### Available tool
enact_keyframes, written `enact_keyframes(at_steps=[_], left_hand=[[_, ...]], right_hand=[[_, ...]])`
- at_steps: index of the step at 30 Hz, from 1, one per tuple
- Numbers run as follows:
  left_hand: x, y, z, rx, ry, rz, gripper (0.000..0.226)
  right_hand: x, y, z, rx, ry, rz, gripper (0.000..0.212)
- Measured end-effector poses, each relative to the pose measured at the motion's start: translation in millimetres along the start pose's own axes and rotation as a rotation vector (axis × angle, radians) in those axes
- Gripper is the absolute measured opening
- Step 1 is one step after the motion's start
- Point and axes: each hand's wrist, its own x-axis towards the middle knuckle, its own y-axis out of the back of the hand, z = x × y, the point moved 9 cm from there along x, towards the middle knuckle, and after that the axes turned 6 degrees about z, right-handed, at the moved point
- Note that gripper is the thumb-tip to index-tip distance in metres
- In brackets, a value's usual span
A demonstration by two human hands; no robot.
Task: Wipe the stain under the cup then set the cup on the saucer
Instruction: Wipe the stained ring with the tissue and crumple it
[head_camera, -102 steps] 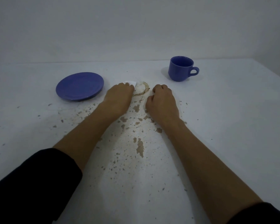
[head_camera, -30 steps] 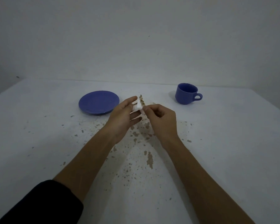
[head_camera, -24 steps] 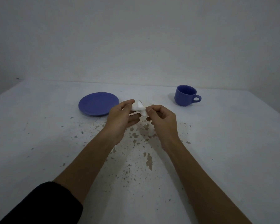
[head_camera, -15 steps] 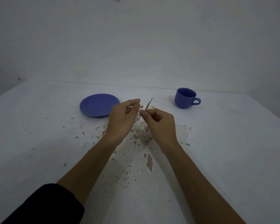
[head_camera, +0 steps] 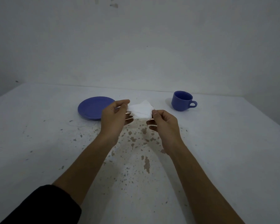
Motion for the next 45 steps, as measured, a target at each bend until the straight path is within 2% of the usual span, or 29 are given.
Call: enact_keyframes(at_steps=[3,6,8,10,13,16,18,20,22,26,28,31,34,36,39,42,45], left_hand=[[-2,0,-3,0.019,0.058,-0.015,0.02],[-11,-16,-5,0.253,0.088,-0.148,0.03],[-19,-25,-1,0.402,0.011,-0.228,0.034],[-24,-32,6,0.414,-0.117,-0.29,0.028],[-16,-19,10,0.341,-0.148,-0.207,0.014],[-12,-13,14,0.274,-0.149,-0.125,0.022],[-12,-12,17,0.264,-0.152,-0.092,0.024],[-10,-10,12,0.214,-0.081,-0.069,0.016],[-8,-10,1,0.085,0.086,-0.084,0.01],[-7,-13,-21,-0.113,0.344,-0.125,0.028],[-8,-17,-27,-0.142,0.376,-0.146,0.031],[-9,-24,-25,-0.128,0.333,-0.18,0.022],[-9,-31,-11,0.015,0.159,-0.258,0.017],[-8,-30,-8,0.083,0.101,-0.238,0.017],[-4,-27,-15,0.144,0.121,-0.18,0.017],[-2,-23,-25,0.142,0.23,-0.152,0.013],[7,-12,-30,0.137,0.232,-0.089,0.024]], right_hand=[[0,-1,1,0.046,-0.022,-0.018,0.019],[-3,-8,-3,-0.024,0.053,-0.048,0.021],[-5,-12,-10,-0.145,0.153,-0.05,0.025],[-6,-12,-16,-0.196,0.215,-0.051,0.025],[-3,-4,-18,-0.188,0.251,-0.053,0.02],[-1,3,-16,-0.188,0.231,-0.011,0.013],[-3,6,-13,-0.13,0.18,0.002,0.014],[-1,9,-6,0.023,0.052,0.022,0.016],[2,11,4,0.18,-0.122,0.052,0.019],[-6,6,17,0.46,-0.38,0.034,0.029],[-11,2,23,0.607,-0.483,-0.021,0.028],[-16,-2,26,0.788,-0.585,-0.12,0.027],[-20,-10,19,0.819,-0.603,-0.23,0.046],[-23,-14,14,0.831,-0.614,-0.266,0.043],[-24,-15,22,0.591,-0.588,-0.323,0.03],[-20,-4,29,0.525,-0.62,-0.234,0.029],[-10,18,27,0.52,-0.648,-0.059,0.022]])
